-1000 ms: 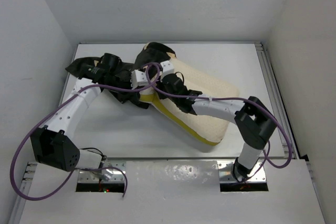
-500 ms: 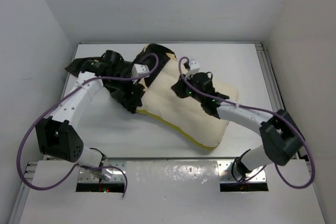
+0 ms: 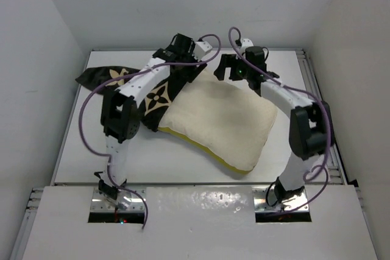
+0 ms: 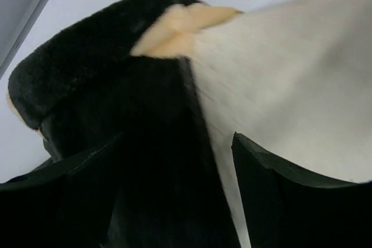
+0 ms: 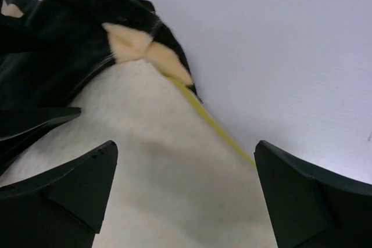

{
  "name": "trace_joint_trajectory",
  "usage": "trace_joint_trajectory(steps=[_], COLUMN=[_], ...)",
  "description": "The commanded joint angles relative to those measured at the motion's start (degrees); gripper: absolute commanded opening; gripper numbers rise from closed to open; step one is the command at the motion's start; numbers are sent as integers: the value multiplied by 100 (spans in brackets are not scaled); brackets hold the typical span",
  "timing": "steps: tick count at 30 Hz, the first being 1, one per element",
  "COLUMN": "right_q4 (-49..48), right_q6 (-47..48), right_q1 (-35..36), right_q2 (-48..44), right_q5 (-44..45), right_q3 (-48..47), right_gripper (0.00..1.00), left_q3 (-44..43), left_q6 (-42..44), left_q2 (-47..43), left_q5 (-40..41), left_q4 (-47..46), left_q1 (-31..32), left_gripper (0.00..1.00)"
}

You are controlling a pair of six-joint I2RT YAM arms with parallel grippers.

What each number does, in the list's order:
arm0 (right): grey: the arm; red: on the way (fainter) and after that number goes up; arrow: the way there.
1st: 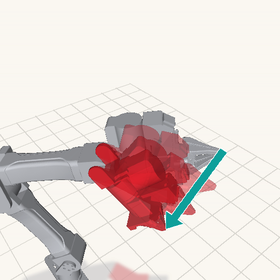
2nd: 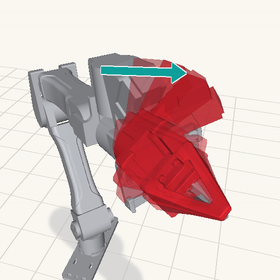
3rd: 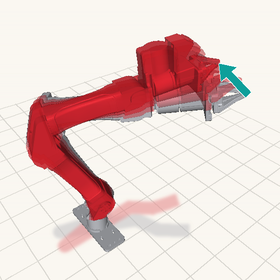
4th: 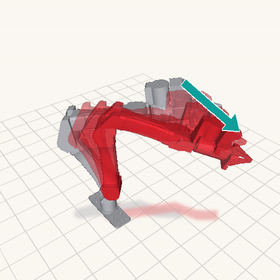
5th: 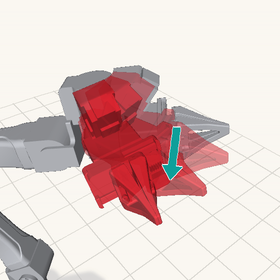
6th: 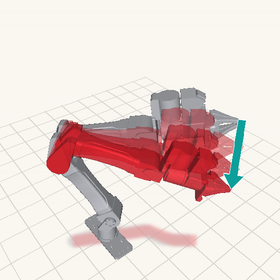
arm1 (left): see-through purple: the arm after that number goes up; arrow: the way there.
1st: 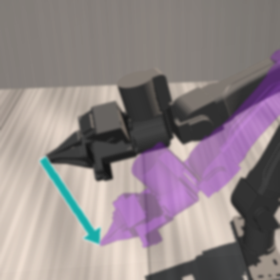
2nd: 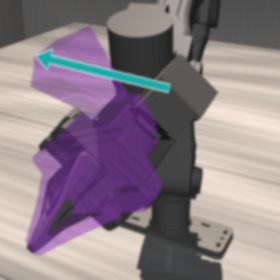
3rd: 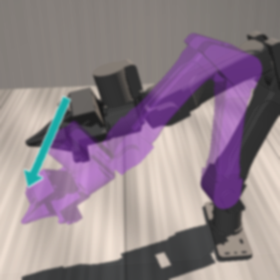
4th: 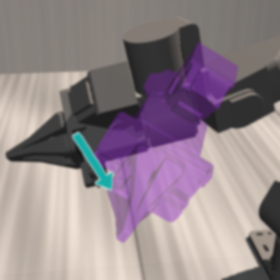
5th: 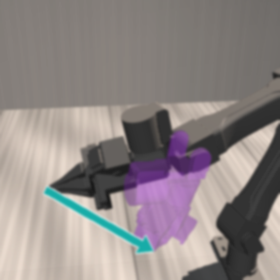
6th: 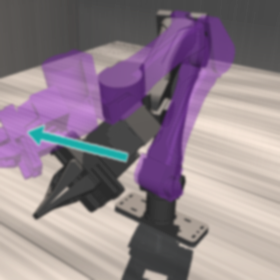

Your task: Put the pillow into the pillowcase

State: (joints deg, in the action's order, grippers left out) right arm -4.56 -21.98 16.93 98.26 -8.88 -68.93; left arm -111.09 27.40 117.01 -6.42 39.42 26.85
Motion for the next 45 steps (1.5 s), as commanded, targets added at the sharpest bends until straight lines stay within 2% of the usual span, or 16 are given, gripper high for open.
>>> trace_joint_trajectory(steps=[1, 5, 7, 9, 11, 12, 14, 15, 17, 18, 20, 24, 30, 36, 40, 45], right_q4=[429, 482, 500, 237, -70, -159, -142, -81, -63, -89, -238, -1010, -3084, -3367, -3727, -3677], right_q6=[290, 37, -148, -202, -10, 53, 88, 80, 97, 149, 272, 168, -579, -790, -1062, -1748], right_q1=[-295, -488, -559, -524, -437, -401, -375, -366, -305, -243, -16, 556, 1154, 1427, 1550, 1533], right_q2=[833, 1967, 2513, 2689, 2585, 2506, 2339, 2295, 1876, 1690, 946, -340, -1843, -2372, -2495, -2391], right_q5=[-962, -1597, -2393, -2897, -3275, -3347, -3583, -3690, -3839, -3814, -3447, -2664, -1109, 710, 1983, 2751], right_q3=[-953, -1509, -1772, -1669, -1388, -1143, -1044, -974, -764, -415, 182, 1160, 2251, 2410, 2752, 3175], right_gripper=[99, 99, 99, 98, 94, 89, 73, 55, 39, 14, 0, 0, 0, 0, 0, 0], left_q3=[-791, -696, -555, -397, -361, -361, -370, -361, -370, -370, -396, -466, -774, -686, -485, -116], left_q6=[-630, -692, -675, -631, -630, -639, -683, -692, -683, -666, -587, -324, 432, 767, 952, 706], left_q2=[602, 946, 973, 999, 964, 938, 780, 718, 517, 446, 280, -73, -644, -1057, -1224, -1330], left_q5=[1475, 1399, 1345, 1231, 1012, 932, 670, 511, 370, 317, 107, -509, -1607, -2241, -3055, -3482], left_q4=[-390, -716, -743, -751, -682, -672, -646, -637, -637, -637, -593, -401, 592, 1304, 1533, 1307], left_q1=[-101, -189, -189, -198, -233, -259, -268, -268, -242, -190, -93, 171, 811, 1260, 1480, 1507], left_gripper=[71, 63, 56, 38, 5, 0, 0, 0, 0, 0, 0, 0, 0, 0, 0, 0])
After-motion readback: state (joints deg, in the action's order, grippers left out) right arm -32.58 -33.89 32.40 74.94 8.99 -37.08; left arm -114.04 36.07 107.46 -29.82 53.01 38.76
